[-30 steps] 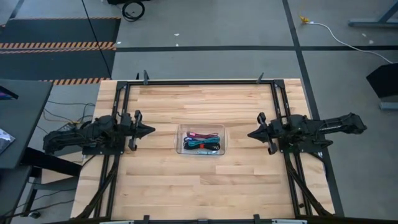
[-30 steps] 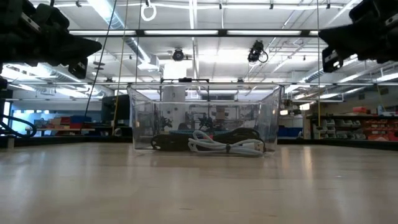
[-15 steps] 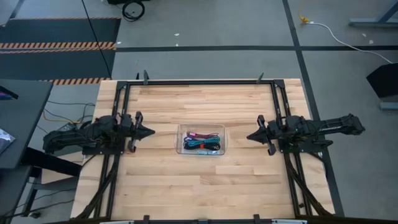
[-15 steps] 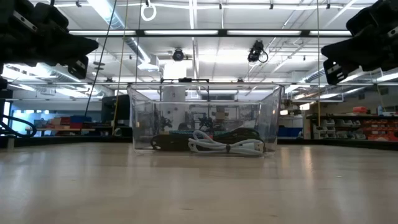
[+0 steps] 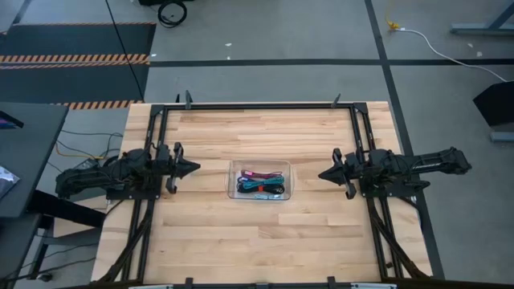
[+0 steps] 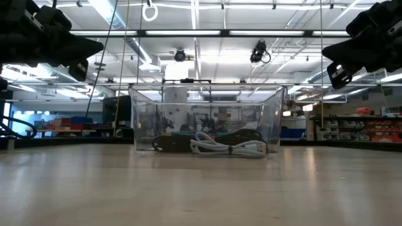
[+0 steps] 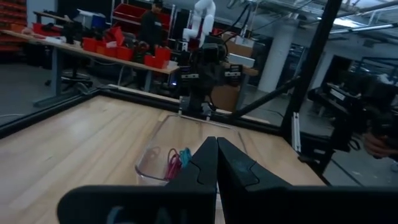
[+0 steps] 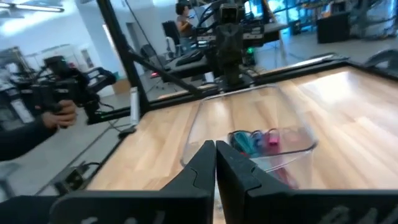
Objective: Pick and place USB-C Cables
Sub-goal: Return to Home Position
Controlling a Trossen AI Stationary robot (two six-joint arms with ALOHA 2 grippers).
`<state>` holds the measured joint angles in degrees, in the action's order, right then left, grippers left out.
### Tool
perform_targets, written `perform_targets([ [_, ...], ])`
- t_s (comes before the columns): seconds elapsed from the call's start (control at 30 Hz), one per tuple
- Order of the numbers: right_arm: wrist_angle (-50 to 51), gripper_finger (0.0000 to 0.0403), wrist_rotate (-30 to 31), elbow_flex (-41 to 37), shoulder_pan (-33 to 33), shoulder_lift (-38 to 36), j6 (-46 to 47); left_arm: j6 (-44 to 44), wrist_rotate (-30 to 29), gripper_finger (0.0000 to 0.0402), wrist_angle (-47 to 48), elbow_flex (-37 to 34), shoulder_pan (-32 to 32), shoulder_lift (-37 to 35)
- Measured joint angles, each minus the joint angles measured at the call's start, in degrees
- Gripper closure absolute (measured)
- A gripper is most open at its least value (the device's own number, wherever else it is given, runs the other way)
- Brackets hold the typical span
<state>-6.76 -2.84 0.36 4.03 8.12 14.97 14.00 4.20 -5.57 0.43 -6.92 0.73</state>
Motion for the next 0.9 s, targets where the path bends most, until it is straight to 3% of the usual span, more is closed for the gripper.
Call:
perform_targets([
  [0.17, 0.45, 0.0383, -5.71, 0.0, 0.01, 0.0, 1.5, 0.0, 0.5, 0.0397, -0.04, 0.0, 0.0, 0.0],
  [0.9, -1.32, 0.0385, -5.65, 0.0, 0.0, 0.0, -1.21, 0.0, 0.57, 0.0397, -0.18, -0.02, 0.0, 0.0],
])
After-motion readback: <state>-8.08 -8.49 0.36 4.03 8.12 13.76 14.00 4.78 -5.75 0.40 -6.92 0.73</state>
